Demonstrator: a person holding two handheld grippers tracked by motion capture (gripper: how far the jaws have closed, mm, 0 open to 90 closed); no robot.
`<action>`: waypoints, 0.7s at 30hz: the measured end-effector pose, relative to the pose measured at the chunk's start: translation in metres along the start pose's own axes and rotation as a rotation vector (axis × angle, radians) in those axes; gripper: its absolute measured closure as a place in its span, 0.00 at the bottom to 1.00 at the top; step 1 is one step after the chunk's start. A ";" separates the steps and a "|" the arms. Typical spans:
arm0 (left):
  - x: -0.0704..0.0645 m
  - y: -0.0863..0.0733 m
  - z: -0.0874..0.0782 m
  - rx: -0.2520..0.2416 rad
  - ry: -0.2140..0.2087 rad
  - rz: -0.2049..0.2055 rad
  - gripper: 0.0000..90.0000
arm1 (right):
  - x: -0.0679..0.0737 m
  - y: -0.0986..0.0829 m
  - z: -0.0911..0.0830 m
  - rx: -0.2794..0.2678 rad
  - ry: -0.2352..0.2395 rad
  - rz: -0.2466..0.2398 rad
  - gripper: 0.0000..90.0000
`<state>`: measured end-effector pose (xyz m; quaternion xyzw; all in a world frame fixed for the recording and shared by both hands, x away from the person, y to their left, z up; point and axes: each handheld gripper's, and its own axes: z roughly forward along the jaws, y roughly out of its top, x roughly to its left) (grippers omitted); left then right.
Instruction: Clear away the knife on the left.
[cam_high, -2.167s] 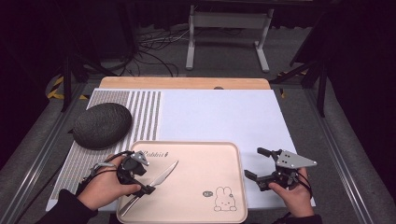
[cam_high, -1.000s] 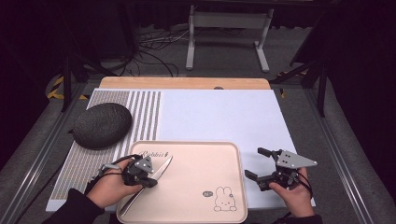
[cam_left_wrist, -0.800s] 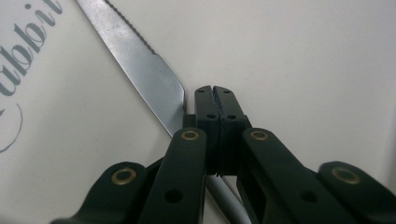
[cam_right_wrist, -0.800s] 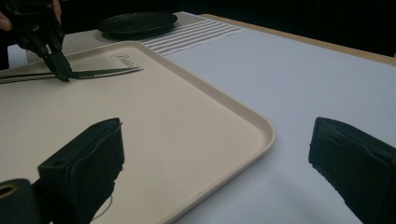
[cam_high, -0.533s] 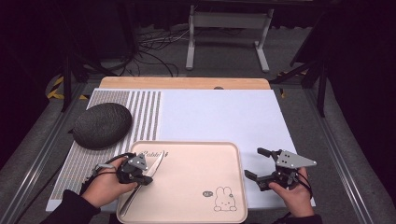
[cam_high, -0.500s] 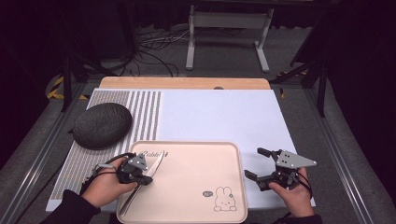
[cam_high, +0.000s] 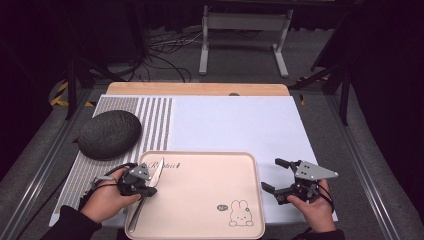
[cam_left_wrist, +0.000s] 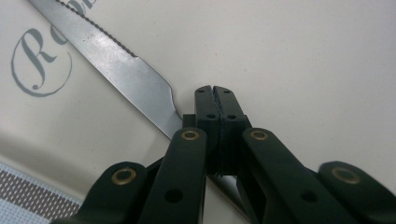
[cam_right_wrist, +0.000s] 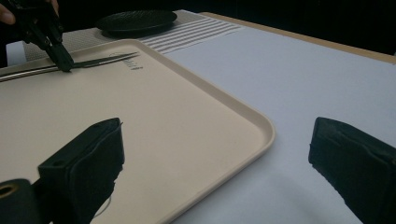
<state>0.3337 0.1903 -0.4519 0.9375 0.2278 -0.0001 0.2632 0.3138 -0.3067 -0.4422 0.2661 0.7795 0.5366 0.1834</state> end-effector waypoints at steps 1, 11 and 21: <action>0.000 -0.001 -0.001 0.000 0.004 -0.005 1.00 | 0.000 0.000 0.000 0.001 0.000 0.000 0.05; 0.004 -0.009 -0.005 -0.010 0.015 -0.037 1.00 | 0.000 0.000 0.001 0.002 0.002 0.000 0.05; 0.008 -0.017 -0.009 -0.014 0.020 -0.062 1.00 | 0.000 0.000 0.002 0.003 0.003 0.003 0.05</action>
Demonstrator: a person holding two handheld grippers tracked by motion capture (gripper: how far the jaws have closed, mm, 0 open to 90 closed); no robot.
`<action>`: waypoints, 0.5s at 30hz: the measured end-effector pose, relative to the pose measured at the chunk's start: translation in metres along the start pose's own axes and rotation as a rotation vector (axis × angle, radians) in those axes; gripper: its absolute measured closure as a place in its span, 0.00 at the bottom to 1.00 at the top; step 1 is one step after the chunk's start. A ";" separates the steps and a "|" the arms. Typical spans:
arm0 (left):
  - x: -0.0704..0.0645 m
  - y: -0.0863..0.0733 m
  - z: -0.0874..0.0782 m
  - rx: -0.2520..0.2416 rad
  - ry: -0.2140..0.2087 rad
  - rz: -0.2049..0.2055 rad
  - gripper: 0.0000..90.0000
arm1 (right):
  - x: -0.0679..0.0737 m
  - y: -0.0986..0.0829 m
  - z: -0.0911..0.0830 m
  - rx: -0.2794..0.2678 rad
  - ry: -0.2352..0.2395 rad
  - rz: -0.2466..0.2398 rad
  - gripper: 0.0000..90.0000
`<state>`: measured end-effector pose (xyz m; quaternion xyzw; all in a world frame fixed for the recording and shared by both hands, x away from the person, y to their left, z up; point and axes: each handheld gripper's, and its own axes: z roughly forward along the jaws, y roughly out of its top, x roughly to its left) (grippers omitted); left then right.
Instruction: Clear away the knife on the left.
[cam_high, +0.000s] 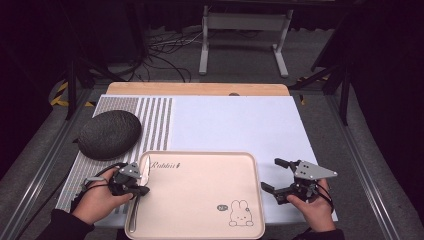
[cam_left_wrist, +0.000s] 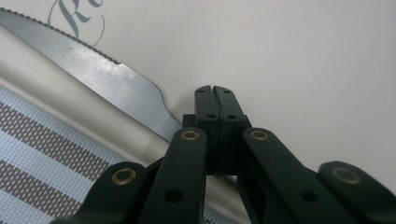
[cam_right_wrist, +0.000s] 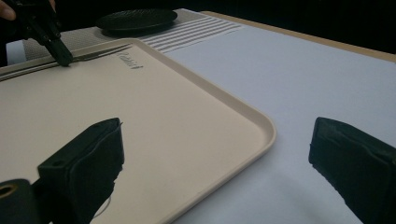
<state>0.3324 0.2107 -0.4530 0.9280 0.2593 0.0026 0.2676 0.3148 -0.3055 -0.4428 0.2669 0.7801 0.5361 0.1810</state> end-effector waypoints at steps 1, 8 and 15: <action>0.000 0.000 0.000 0.000 0.001 -0.001 1.00 | 0.000 0.000 0.000 0.001 0.000 -0.001 0.05; 0.001 -0.001 -0.001 0.003 0.001 -0.007 1.00 | 0.000 0.000 0.000 0.001 0.000 0.000 0.05; 0.002 -0.001 -0.001 0.000 -0.008 -0.013 1.00 | 0.000 0.000 0.000 0.002 0.001 0.000 0.05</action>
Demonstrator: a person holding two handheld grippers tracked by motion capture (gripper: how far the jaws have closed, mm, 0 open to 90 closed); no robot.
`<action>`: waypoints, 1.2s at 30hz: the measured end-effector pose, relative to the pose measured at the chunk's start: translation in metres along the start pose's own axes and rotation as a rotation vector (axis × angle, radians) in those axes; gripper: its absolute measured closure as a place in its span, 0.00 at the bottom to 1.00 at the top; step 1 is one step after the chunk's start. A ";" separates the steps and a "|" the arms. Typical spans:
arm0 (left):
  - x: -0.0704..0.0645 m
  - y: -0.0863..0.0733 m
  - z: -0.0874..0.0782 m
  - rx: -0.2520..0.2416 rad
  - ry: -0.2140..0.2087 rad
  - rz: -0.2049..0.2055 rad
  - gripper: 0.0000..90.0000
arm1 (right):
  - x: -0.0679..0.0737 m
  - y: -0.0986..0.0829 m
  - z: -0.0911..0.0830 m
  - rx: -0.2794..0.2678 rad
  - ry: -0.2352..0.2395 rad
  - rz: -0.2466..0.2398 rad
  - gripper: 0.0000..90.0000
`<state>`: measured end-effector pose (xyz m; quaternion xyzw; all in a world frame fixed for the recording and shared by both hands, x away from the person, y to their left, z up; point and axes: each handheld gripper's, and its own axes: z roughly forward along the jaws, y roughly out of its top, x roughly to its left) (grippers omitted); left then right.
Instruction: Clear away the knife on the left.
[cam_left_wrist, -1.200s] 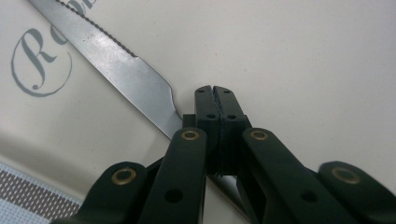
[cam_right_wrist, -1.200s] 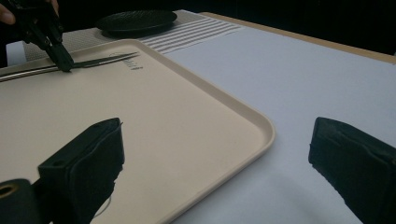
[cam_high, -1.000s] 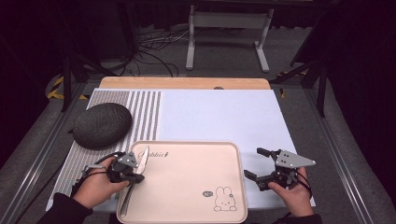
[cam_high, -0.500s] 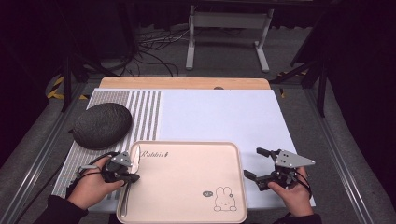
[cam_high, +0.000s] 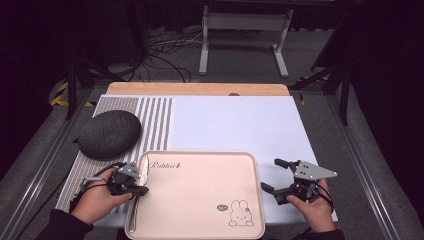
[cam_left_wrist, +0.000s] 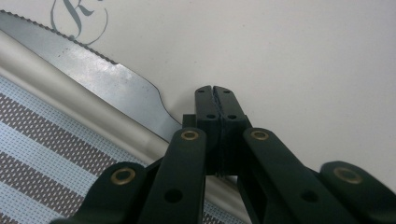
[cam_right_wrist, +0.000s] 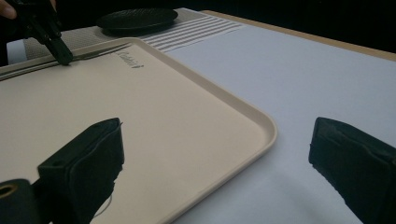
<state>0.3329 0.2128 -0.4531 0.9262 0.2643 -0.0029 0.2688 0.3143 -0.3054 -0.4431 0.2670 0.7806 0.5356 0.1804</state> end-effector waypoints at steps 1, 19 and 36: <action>0.000 0.000 0.000 -0.002 -0.002 -0.001 0.99 | 0.000 0.000 0.000 -0.001 0.000 0.002 0.05; -0.008 0.012 -0.012 -0.130 0.039 0.014 0.20 | 0.000 0.000 0.000 0.001 0.001 -0.002 0.05; -0.010 0.004 -0.045 -0.332 0.069 0.031 0.09 | -0.002 0.002 0.006 0.001 0.007 -0.006 0.04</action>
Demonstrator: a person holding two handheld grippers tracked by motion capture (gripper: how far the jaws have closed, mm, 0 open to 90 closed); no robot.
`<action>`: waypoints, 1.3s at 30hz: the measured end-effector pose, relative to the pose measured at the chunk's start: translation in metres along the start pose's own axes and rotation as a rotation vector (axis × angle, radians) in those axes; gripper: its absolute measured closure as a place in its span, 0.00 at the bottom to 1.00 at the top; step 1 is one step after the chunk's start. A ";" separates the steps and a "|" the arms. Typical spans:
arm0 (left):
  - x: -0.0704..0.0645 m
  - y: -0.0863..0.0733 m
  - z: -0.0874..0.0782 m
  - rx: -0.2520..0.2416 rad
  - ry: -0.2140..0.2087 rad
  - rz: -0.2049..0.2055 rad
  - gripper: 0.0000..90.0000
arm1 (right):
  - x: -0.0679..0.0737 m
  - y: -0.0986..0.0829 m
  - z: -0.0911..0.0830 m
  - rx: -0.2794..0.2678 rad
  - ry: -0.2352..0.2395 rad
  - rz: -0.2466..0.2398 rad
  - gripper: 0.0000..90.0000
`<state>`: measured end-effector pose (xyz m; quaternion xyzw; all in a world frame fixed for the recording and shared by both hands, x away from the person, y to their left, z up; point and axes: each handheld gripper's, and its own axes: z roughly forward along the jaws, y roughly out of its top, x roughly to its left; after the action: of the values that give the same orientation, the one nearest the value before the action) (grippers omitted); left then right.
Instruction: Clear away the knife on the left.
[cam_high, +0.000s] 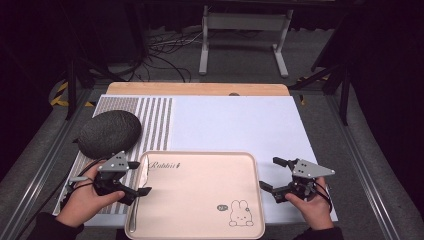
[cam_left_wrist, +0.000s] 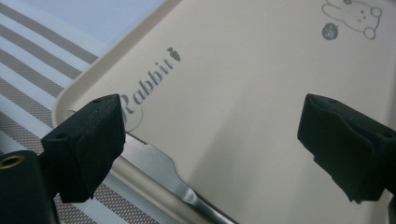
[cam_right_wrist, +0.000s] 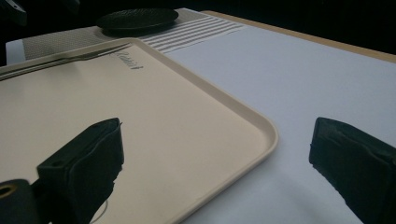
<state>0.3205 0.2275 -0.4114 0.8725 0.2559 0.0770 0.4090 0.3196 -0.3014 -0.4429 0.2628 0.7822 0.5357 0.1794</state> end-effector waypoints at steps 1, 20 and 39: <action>0.001 -0.001 -0.003 -0.016 0.004 0.002 0.09 | 0.000 0.000 0.000 0.000 0.000 0.000 0.04; 0.019 -0.041 -0.038 -0.250 0.073 -0.016 0.06 | 0.001 0.000 -0.003 -0.022 -0.019 0.000 0.04; 0.031 -0.101 -0.042 -0.397 0.140 -0.068 0.06 | 0.002 -0.002 -0.005 -0.032 -0.028 0.008 0.04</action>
<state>0.2939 0.3251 -0.4624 0.7582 0.2928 0.1727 0.5564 0.3150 -0.3049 -0.4427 0.2705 0.7699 0.5451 0.1922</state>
